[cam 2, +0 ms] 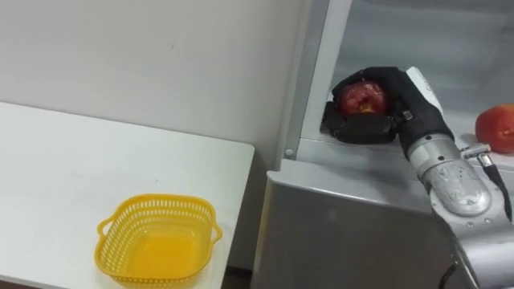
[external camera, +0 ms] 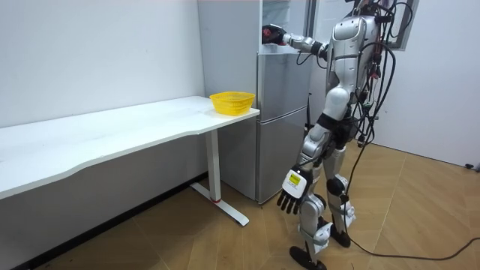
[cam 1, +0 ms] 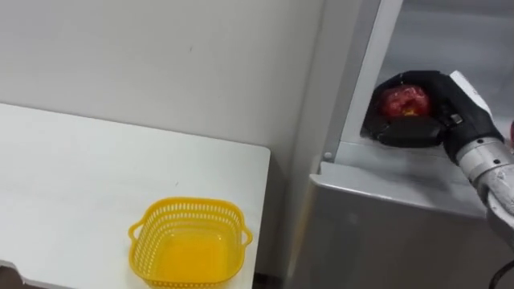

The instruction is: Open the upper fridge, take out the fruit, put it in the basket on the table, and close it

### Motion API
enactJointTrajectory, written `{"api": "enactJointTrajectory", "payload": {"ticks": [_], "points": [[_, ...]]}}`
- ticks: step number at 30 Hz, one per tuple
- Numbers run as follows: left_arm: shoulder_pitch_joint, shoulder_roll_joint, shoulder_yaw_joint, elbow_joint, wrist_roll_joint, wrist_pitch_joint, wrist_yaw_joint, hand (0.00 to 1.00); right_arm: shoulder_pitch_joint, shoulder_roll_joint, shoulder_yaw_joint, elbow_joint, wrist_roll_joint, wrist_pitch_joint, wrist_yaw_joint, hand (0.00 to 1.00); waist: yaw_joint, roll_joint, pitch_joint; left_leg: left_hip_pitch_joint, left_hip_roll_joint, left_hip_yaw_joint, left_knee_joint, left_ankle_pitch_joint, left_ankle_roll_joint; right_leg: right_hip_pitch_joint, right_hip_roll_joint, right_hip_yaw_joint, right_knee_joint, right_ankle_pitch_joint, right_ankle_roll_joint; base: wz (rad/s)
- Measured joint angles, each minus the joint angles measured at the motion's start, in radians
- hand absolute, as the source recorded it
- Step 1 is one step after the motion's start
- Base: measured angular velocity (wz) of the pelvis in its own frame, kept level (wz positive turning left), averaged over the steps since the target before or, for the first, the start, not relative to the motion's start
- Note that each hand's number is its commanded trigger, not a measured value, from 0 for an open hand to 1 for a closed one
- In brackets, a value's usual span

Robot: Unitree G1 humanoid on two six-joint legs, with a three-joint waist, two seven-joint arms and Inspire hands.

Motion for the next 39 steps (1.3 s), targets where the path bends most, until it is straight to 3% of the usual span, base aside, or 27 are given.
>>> {"api": "enactJointTrajectory", "payload": {"ticks": [3,12,14,17,19,25,28,34,39], "points": [[0.001,-0.003,-0.019,0.002,-0.002,-0.002,0.019,0.0,0.045,0.003,-0.001,-0.094,-0.026,0.019,-0.038,1.0,-0.001,0.01,-0.0023,-0.004,0.0,0.005,-0.001,0.0,0.0,-0.008,0.001,0.026,0.0,0.0,0.0,-0.05],[0.011,-0.011,-0.037,0.017,-0.002,-0.026,0.061,0.0,0.209,0.049,0.011,-0.428,-0.073,0.017,-0.085,1.0,-0.024,0.042,-0.0124,-0.006,0.002,0.04,-0.015,0.0,0.0,-0.031,0.002,0.073,0.0,0.0,0.0,-0.11],[0.021,-0.012,-0.037,0.018,-0.002,-0.042,0.062,0.0,0.251,0.07,0.015,-0.497,-0.042,0.014,-0.076,1.0,-0.026,0.042,-0.0119,0.004,0.002,0.049,-0.018,0.0,0.0,-0.029,0.002,0.081,0.001,0.0,0.0,-0.16],[0.019,-0.014,-0.039,0.018,-0.003,-0.055,0.062,0.0,0.261,0.072,0.023,-0.528,-0.009,0.008,-0.076,1.0,-0.031,0.042,-0.0116,0.009,0.002,0.053,-0.019,0.0,0.0,-0.025,0.001,0.083,0.002,0.0,0.0,-0.04],[0.021,-0.015,-0.039,0.022,-0.002,-0.069,0.06,0.0,0.265,0.103,0.023,-0.584,-0.005,0.006,-0.074,1.0,-0.037,0.045,-0.0094,0.008,0.002,0.053,-0.017,0.0,0.001,-0.026,0.002,0.088,0.002,0.0,0.0,0.0],[0.026,-0.022,-0.066,0.037,-0.001,-0.07,0.051,0.0,0.293,0.198,0.024,-0.698,0.017,-0.055,-0.042,1.0,-0.058,0.065,0.002,-0.005,0.007,0.052,-0.014,-0.002,0.0,-0.028,0.007,0.081,0.003,0.0,0.0,0.0],[0.023,-0.028,-0.077,0.059,-0.001,-0.081,0.043,0.0,0.312,0.239,0.029,-0.699,0.013,-0.088,-0.047,1.0,-0.059,0.071,-0.0018,-0.009,0.01,0.052,-0.008,-0.002,-0.001,-0.03,0.01,0.081,0.003,0.004,-0.006,0.0],[0.024,-0.031,-0.087,0.061,-0.001,-0.11,0.024,0.0,0.327,0.269,0.047,-0.704,-0.016,-0.149,-0.058,1.0,-0.063,0.08,-0.0056,-0.008,0.01,0.054,-0.008,-0.001,-0.002,-0.03,0.011,0.081,0.004,0.005,-0.007,0.0],[0.016,-0.032,-0.087,0.076,-0.003,-0.131,0.013,0.0,0.354,0.269,0.082,-0.753,-0.085,-0.173,-0.056,1.0,-0.067,0.081,-0.0072,-0.008,0.01,0.054,-0.008,-0.001,-0.002,-0.03,0.011,0.081,0.004,0.005,-0.007,0.0]]}}
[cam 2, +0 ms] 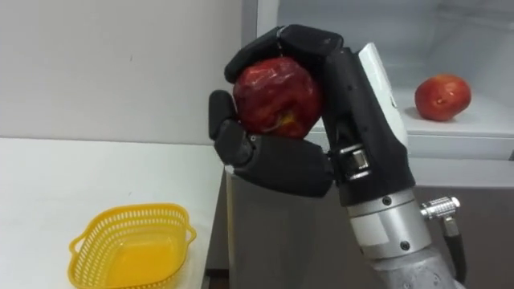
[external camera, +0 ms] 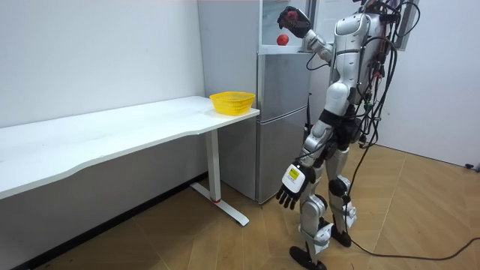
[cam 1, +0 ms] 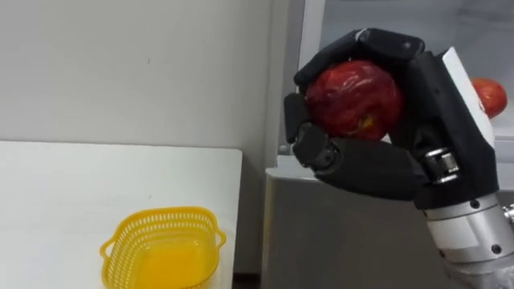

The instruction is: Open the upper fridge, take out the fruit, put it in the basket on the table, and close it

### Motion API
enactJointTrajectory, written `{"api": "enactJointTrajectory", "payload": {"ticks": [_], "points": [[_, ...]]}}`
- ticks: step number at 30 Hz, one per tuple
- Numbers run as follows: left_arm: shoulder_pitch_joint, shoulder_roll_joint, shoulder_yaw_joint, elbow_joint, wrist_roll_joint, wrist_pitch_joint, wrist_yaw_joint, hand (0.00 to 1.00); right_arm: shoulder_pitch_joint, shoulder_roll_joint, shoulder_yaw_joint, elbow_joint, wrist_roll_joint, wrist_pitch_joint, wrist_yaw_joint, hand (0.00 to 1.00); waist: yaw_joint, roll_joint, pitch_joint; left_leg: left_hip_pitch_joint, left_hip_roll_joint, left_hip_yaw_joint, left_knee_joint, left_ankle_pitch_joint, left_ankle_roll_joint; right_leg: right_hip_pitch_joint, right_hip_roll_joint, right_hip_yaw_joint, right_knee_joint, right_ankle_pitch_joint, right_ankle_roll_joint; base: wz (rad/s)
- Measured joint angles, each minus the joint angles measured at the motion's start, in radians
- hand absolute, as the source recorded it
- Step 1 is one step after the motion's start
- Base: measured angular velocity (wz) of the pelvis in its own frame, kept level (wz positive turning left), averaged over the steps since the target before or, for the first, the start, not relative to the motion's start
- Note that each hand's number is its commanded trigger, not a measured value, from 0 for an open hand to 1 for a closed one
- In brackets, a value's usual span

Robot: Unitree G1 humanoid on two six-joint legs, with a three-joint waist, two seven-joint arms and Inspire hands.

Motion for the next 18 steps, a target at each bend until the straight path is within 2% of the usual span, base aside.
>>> {"api": "enactJointTrajectory", "payload": {"ticks": [2,7,12,15,18], "points": [[-0.007,0.0,0.0,0.006,0.0,-0.005,0.0,0.0,0.007,0.0,0.016,-0.006,-0.024,-0.013,0.002,1.0,0.0,0.001,0.0008,0.0,0.0,-0.002,0.0,0.0,0.0,0.0,0.0,0.0,0.0,0.0,0.0,0.0],[-0.023,0.0,-0.015,0.019,0.001,-0.01,0.003,0.0,0.007,-0.002,0.051,-0.006,-0.117,-0.019,0.01,1.0,0.004,0.002,0.0019,-0.007,0.0,-0.006,-0.003,0.0,0.0,-0.005,0.001,-0.004,-0.001,0.0,0.0,0.01],[-0.037,0.0,-0.018,0.025,0.002,-0.011,0.005,0.0,0.007,-0.005,0.085,-0.006,-0.145,-0.02,0.036,1.0,0.022,0.001,0.0021,-0.017,0.0,-0.006,0.0,0.0,0.0,-0.013,0.001,-0.007,0.0,0.0,0.0,0.0],[-0.046,0.001,-0.029,0.028,0.002,-0.012,0.005,0.0,0.007,-0.005,0.091,-0.006,-0.149,-0.02,0.05,1.0,0.039,0.0,0.0033,-0.019,0.0,-0.012,0.006,0.0,0.0,-0.011,0.0,-0.026,0.0,0.0,0.0,0.06],[-0.053,0.002,-0.029,0.038,0.003,-0.012,-0.005,0.0,-0.011,-0.006,0.091,0.004,-0.172,-0.019,0.061,1.0,0.047,0.0,0.0073,-0.019,-0.001,-0.027,0.007,0.0,0.0,-0.005,0.0,-0.037,0.0,0.0,0.0,0.13]]}}
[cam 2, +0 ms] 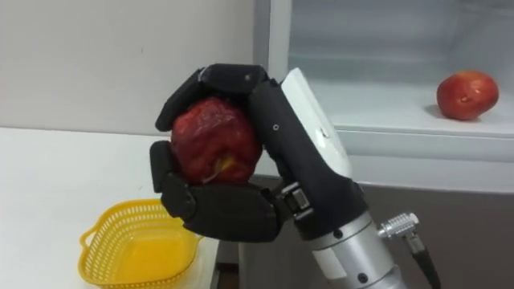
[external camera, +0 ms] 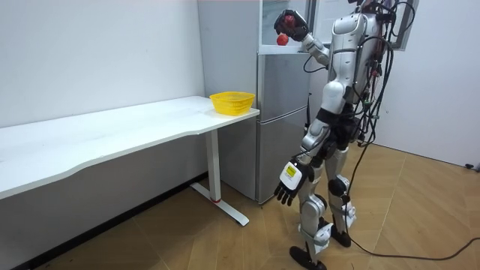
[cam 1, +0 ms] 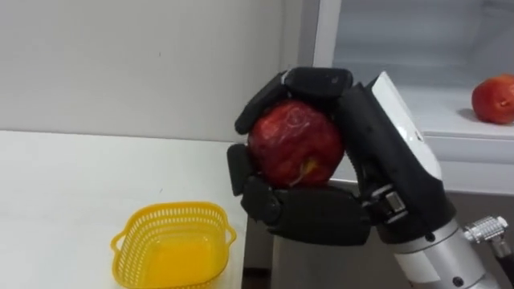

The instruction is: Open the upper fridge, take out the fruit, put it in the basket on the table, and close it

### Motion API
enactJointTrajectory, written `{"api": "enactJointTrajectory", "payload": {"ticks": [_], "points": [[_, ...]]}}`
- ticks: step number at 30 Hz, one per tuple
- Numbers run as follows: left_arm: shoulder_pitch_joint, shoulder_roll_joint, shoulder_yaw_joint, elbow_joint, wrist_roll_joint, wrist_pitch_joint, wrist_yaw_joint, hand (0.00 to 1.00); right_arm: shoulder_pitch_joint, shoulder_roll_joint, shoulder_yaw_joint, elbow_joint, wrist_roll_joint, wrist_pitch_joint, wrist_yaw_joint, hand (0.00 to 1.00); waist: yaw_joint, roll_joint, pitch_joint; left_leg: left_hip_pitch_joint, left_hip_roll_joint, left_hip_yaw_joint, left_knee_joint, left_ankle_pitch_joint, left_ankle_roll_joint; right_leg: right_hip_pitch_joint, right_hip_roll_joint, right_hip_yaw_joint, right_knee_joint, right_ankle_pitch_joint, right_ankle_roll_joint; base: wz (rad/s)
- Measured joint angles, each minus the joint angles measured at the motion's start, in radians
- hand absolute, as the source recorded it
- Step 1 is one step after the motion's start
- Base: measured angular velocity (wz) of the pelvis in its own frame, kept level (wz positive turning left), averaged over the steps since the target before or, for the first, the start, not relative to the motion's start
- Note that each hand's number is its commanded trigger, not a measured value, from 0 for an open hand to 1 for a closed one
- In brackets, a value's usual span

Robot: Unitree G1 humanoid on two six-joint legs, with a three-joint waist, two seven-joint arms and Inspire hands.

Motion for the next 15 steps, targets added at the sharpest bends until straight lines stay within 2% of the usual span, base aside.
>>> {"api": "enactJointTrajectory", "payload": {"ticks": [2,5,7,10,14,15], "points": [[-0.001,0.002,-0.001,0.002,0.0,0.004,-0.007,0.0,-0.042,-0.006,0.0,0.037,-0.002,0.004,-0.002,1.0,0.001,-0.003,0.0064,0.0,0.0,-0.014,0.001,0.001,-0.001,0.005,0.0,-0.024,-0.001,0.0,0.0,0.15],[0.0,0.005,-0.019,0.002,-0.002,0.009,-0.01,0.0,-0.081,-0.015,0.01,0.075,-0.009,0.008,-0.009,1.0,0.005,-0.011,0.0112,-0.002,0.0,-0.017,-0.005,0.001,-0.003,0.006,0.001,-0.026,-0.001,-0.001,0.001,0.05],[0.002,0.007,-0.03,0.002,-0.002,0.015,-0.019,0.0,-0.093,-0.031,0.016,0.099,-0.009,0.014,-0.015,1.0,0.022,-0.023,0.009,-0.004,0.0,-0.02,-0.007,0.001,-0.003,0.005,0.0,-0.038,-0.001,-0.001,0.001,0.05],[0.007,0.015,-0.035,-0.003,0.003,0.019,-0.025,0.0,-0.113,-0.034,0.017,0.155,-0.02,0.014,-0.016,1.0,0.026,-0.043,0.0066,-0.009,0.0,-0.034,0.0,0.002,-0.004,0.006,0.0,-0.065,-0.001,-0.001,0.001,0.13],[0.018,0.024,-0.034,-0.021,0.007,0.019,-0.048,0.0,-0.162,-0.044,0.017,0.243,-0.042,0.015,-0.016,1.0,0.026,-0.056,0.0007,-0.023,-0.004,-0.065,0.013,0.002,-0.004,0.007,-0.002,-0.101,-0.001,-0.001,0.001,0.23],[0.02,0.025,-0.034,-0.021,0.007,0.019,-0.049,0.0,-0.182,-0.051,0.018,0.279,-0.024,0.013,-0.016,1.0,0.03,-0.056,0.0015,-0.028,-0.006,-0.072,0.017,0.002,-0.004,0.007,-0.003,-0.103,0.0,-0.001,0.001,0.24]]}}
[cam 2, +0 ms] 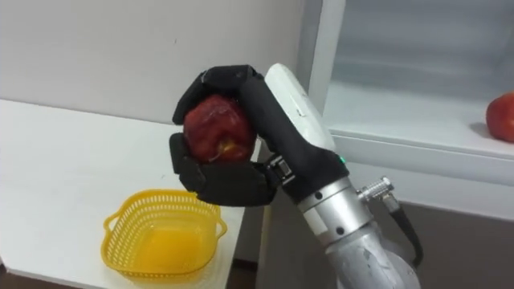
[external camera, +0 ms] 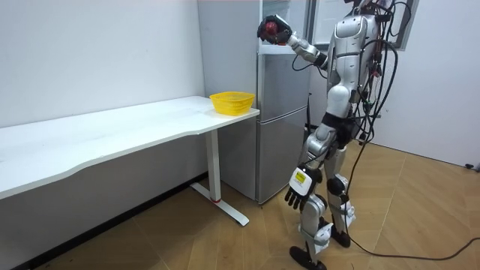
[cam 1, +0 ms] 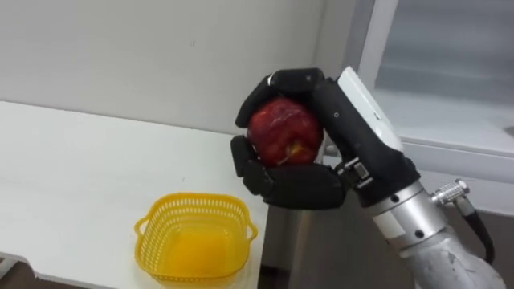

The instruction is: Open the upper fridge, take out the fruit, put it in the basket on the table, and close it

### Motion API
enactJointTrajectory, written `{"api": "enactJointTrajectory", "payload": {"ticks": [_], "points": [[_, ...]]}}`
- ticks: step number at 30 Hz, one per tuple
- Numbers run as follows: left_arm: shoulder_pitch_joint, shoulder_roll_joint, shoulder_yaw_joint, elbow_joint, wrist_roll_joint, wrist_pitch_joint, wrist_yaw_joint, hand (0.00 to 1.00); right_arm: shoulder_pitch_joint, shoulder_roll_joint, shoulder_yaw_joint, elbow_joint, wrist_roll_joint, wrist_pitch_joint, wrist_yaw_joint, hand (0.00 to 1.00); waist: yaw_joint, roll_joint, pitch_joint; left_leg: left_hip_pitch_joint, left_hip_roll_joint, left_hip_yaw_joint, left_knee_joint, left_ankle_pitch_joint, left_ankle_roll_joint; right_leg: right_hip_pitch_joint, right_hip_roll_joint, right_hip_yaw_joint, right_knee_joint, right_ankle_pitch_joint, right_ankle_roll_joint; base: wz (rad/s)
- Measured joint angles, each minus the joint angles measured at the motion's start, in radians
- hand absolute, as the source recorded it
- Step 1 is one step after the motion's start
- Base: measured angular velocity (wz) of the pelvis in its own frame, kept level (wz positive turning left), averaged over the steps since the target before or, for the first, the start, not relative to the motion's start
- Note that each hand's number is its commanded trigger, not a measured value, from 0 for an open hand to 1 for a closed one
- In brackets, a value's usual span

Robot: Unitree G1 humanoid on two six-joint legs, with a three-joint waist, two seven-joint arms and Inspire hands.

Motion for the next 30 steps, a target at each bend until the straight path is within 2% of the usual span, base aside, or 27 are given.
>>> {"api": "enactJointTrajectory", "payload": {"ticks": [2,5,8,11,14,19,21,22,30], "points": [[0.0,0.0,0.0,-0.001,0.0,0.0,-0.002,0.0,-0.033,-0.006,-0.001,0.052,0.01,0.002,-0.002,1.0,0.001,-0.005,-0.0003,-0.013,-0.004,-0.014,0.008,0.0,0.0,-0.002,-0.002,-0.001,0.001,-0.001,0.001,0.2],[0.018,0.01,0.004,-0.043,0.0,-0.001,0.001,0.0,-0.071,-0.046,0.0,0.101,0.015,0.0,-0.003,1.0,0.019,-0.025,0.0053,-0.028,-0.005,-0.027,0.009,0.002,-0.002,-0.013,-0.002,-0.011,0.0,-0.002,0.003,0.11],[0.02,0.022,0.011,-0.054,0.002,-0.001,0.0,0.0,-0.096,-0.067,0.0,0.178,-0.007,0.004,-0.016,1.0,0.033,-0.06,0.0065,-0.03,-0.006,-0.045,0.009,0.004,-0.004,-0.009,0.0,-0.023,0.001,-0.002,0.004,0.16],[0.025,0.032,0.032,-0.054,0.003,0.001,-0.015,0.0,-0.096,-0.07,0.0,0.215,-0.018,0.01,-0.015,1.0,0.046,-0.088,0.0099,-0.038,-0.008,-0.059,0.013,0.004,-0.004,-0.009,0.0,-0.027,0.0,-0.002,0.004,0.12],[0.02,0.034,0.037,-0.054,0.002,0.003,-0.017,0.0,-0.096,-0.071,0.019,0.286,-0.012,0.02,-0.015,1.0,0.066,-0.103,0.0142,-0.045,-0.012,-0.073,0.023,0.003,-0.004,-0.011,0.0,-0.027,-0.001,-0.002,0.004,0.15],[0.019,0.035,0.041,-0.055,0.003,0.017,-0.017,0.0,-0.097,-0.071,0.079,0.388,-0.016,0.023,-0.013,1.0,0.079,-0.107,0.0134,-0.056,-0.016,-0.09,0.028,0.003,-0.005,-0.007,-0.001,-0.052,-0.002,-0.002,0.004,0.1],[0.019,0.039,0.048,-0.055,0.003,0.025,-0.016,0.0,-0.097,-0.071,0.089,0.412,-0.016,0.023,-0.013,1.0,0.081,-0.11,0.0119,-0.061,-0.017,-0.095,0.029,0.003,-0.005,-0.01,-0.001,-0.053,-0.002,-0.003,0.004,0.07],[0.019,0.041,0.048,-0.056,0.003,0.026,-0.015,0.0,-0.097,-0.071,0.095,0.428,-0.016,0.024,-0.013,1.0,0.086,-0.107,0.0138,-0.061,-0.017,-0.095,0.029,0.003,-0.005,-0.009,-0.001,-0.053,-0.002,-0.003,0.004,0.0],[0.017,0.048,0.041,-0.052,0.002,0.033,-0.009,0.0,-0.108,-0.07,0.158,0.564,-0.025,0.024,-0.007,1.0,0.112,-0.106,0.0146,-0.065,-0.02,-0.1,0.03,0.003,-0.005,-0.011,-0.002,-0.052,-0.003,-0.003,0.004,0.02]]}}
